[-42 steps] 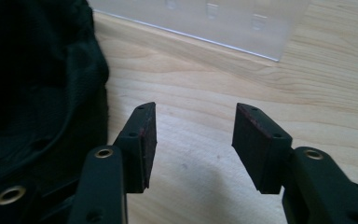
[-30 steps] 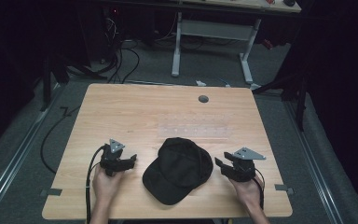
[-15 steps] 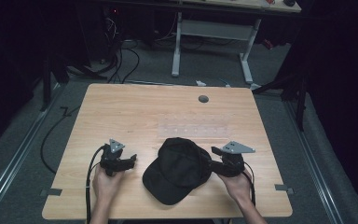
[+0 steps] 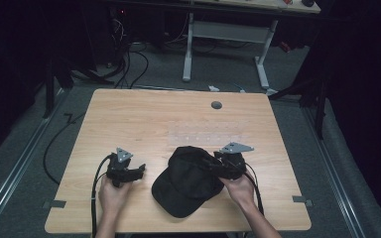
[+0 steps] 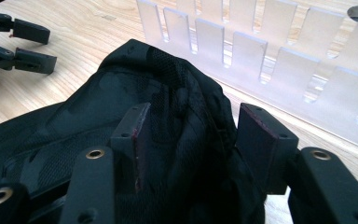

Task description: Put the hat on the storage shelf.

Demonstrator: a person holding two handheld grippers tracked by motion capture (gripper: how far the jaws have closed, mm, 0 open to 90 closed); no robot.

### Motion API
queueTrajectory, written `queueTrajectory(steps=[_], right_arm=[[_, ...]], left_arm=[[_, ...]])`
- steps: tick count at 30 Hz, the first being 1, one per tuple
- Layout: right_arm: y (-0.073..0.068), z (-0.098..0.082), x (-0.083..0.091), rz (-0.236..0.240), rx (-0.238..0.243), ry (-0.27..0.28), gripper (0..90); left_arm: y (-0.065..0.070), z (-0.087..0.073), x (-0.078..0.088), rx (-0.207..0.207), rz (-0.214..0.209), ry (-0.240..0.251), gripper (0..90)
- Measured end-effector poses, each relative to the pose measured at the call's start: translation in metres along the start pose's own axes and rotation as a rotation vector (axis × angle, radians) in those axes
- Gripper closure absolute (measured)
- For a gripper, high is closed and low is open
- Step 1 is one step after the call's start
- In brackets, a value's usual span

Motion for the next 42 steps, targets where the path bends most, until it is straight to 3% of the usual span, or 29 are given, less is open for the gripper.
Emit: queueTrajectory(steps=[6,10,15,18,19,21,26,30,34,42], right_arm=[[0.001,-0.001,-0.01,-0.017,-0.009,-0.019,44.0],[0.005,-0.006,-0.018,-0.029,-0.018,-0.058,50.2],[0.008,-0.008,-0.02,-0.013,-0.044,-0.048,55.6],[0.013,-0.011,-0.025,0.025,-0.098,-0.059,70.0],[0.013,-0.011,-0.025,0.025,-0.098,-0.059,70.0],[0.015,-0.012,-0.027,0.062,-0.136,-0.04,78.4],[0.013,-0.009,-0.027,0.06,-0.131,-0.023,80.5],[0.008,-0.005,-0.02,0.055,-0.074,0.0,81.4],[0.009,-0.002,-0.013,0.065,-0.05,0.019,81.5],[0.01,0.004,0.0,0.086,-0.03,0.049,81.5]], left_arm=[[0.0,0.0,0.0,0.0,0.0,0.0,25.8],[0.0,0.0,0.0,-0.001,0.0,0.0,25.7],[0.0,0.0,0.0,-0.002,-0.001,0.0,26.1],[0.0,0.0,0.0,-0.002,-0.002,-0.001,26.3],[0.0,0.0,0.0,-0.003,-0.002,-0.001,26.3],[0.0,0.0,0.0,-0.002,-0.002,-0.001,26.3],[0.0,0.0,0.0,-0.003,-0.002,0.0,26.2],[0.001,-0.001,0.001,-0.005,-0.011,-0.004,27.2],[0.003,-0.002,0.002,-0.01,-0.027,-0.006,27.3],[0.004,-0.003,0.003,-0.014,-0.034,-0.009,26.2]])
Point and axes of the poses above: each handheld gripper's, and its own axes: x roughly backward along the jaws, z roughly out of its top, y roughly to its right, the point moved 7 cm from there along -x, roughly forward along the jaws, and after that the axes turned 14 degrees about z, right-handed, at the moved point
